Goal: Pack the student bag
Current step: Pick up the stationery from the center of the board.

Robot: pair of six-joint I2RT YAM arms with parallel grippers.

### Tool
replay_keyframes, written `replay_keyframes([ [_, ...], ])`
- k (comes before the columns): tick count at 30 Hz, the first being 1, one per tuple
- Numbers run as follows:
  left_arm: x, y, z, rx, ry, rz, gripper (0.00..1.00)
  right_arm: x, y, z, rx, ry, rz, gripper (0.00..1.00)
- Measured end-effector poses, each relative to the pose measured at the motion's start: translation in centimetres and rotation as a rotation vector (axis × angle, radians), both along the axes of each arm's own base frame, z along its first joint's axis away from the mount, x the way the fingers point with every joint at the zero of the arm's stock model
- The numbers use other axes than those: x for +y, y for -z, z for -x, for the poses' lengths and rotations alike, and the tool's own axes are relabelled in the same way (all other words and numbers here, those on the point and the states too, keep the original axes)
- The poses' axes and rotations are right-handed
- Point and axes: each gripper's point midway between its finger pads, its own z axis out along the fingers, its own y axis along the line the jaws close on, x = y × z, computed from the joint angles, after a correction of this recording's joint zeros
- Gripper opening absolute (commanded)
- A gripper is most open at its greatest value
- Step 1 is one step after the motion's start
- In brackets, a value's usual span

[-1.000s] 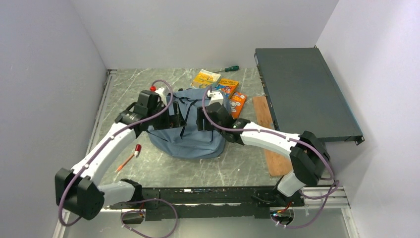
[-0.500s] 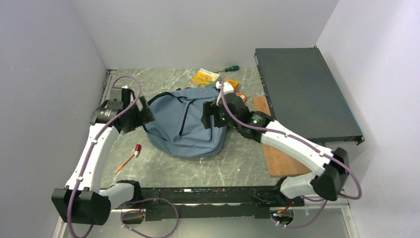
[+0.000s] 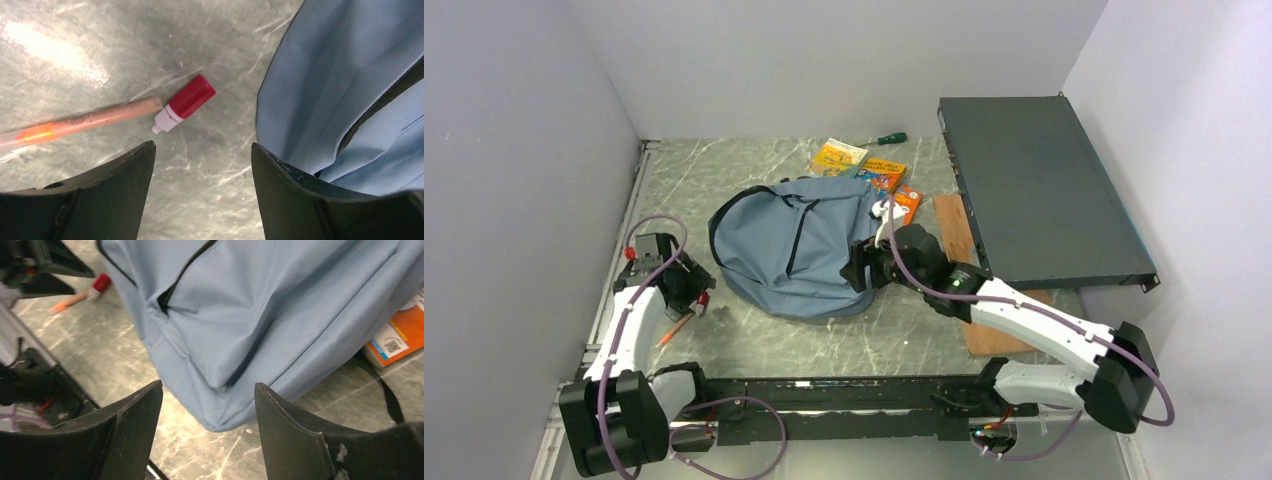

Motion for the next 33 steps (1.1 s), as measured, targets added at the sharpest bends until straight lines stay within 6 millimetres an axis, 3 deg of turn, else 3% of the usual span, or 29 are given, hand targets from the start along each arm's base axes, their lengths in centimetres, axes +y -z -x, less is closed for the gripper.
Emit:
replay_keyframes([
  [6, 0.9, -0.2, -1.6, -0.043, 0.026, -0.046, 0.57, -0.6, -1.4, 1.8, -0.026, -0.029, -0.109, 0.69],
  [12, 1.7, 0.1, -3.4, 0.020, 0.113, -0.085, 0.58, -0.6, -2.6, 2.3, -0.043, -0.049, -0.145, 0.69],
  [21, 1.5, 2.1, -2.7, 0.132, 0.259, -0.100, 0.58, -0.7, -2.7, 2.5, -0.053, -0.052, -0.163, 0.67],
  [33, 0.6, 3.2, -3.0, 0.186, 0.452, -0.150, 0.42, -0.3, -2.3, 2.6, -0.040, -0.056, -0.181, 0.67],
])
